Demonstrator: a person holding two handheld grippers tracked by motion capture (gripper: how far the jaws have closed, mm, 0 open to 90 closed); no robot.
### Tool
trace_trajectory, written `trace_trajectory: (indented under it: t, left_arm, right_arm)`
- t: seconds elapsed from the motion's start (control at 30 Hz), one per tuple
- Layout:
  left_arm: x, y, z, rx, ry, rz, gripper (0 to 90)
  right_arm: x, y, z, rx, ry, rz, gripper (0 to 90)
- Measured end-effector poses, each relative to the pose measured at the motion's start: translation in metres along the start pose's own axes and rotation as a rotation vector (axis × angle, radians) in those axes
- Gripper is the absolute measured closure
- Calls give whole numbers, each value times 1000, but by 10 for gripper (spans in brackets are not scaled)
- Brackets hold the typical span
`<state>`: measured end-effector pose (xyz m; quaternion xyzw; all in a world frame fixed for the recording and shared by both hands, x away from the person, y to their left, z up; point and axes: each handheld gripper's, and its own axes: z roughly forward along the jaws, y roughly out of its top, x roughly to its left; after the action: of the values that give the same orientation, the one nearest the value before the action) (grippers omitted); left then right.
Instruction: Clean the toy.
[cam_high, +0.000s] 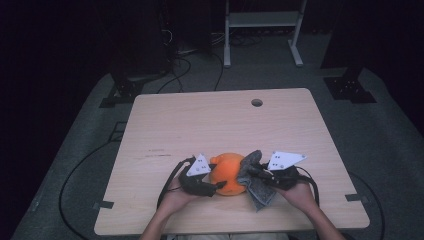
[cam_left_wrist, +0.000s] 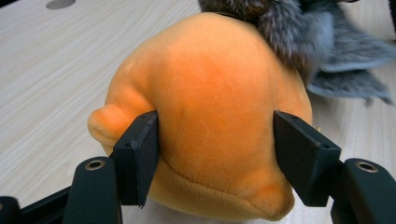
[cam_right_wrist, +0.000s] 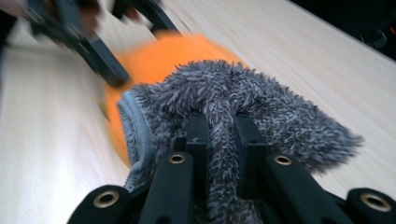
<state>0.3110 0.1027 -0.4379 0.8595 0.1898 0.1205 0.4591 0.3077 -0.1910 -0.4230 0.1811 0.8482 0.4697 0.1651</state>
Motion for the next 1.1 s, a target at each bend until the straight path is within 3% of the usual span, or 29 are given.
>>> trace_trajectory:
  t: [0.1,0.13,0.23,0.3,0.4,0.5,0.57,0.67,0.73,0.77,0.9,1.0,1.1]
  left_arm:
    - [0,-1,-1,4,-13,-6,343]
    - [0,-1,-1,6,-12,-4,343]
    - [0,-1,-1,11,-16,3,342]
    - [-1,0,-3,10,-31,2,330]
    - [2,6,-11,5,-43,-11,223]
    - [6,12,-18,-82,-35,-43,188]
    - [7,14,-15,-73,-26,-56,210]
    - [5,13,-7,-45,-6,-29,240]
    - [1,13,-6,-25,20,-4,255]
    - [0,13,-5,-19,24,2,255]
    - [-2,8,-3,-23,31,3,290]
    - [-2,8,-2,-24,24,2,303]
    - [-4,9,-1,-24,18,14,313]
  right_arm:
    - [-12,-14,-5,63,-21,49,781]
    - [-14,-16,-11,39,-7,74,781]
    - [-14,-10,-13,-2,4,70,781]
    - [-11,-2,-11,-29,12,52,780]
    - [-5,6,-4,9,15,-1,782]
    - [5,4,-2,23,25,-52,785]
    - [10,1,-3,18,36,-72,785]
    - [15,-3,-5,23,37,-89,785]
    - [9,-13,-7,46,50,-40,785]
    - [9,-13,-7,46,50,-40,785]
    - [-4,-23,-14,104,37,20,785]
    - [-4,-9,-22,31,44,13,785]
    - [0,14,-18,-21,71,-16,784]
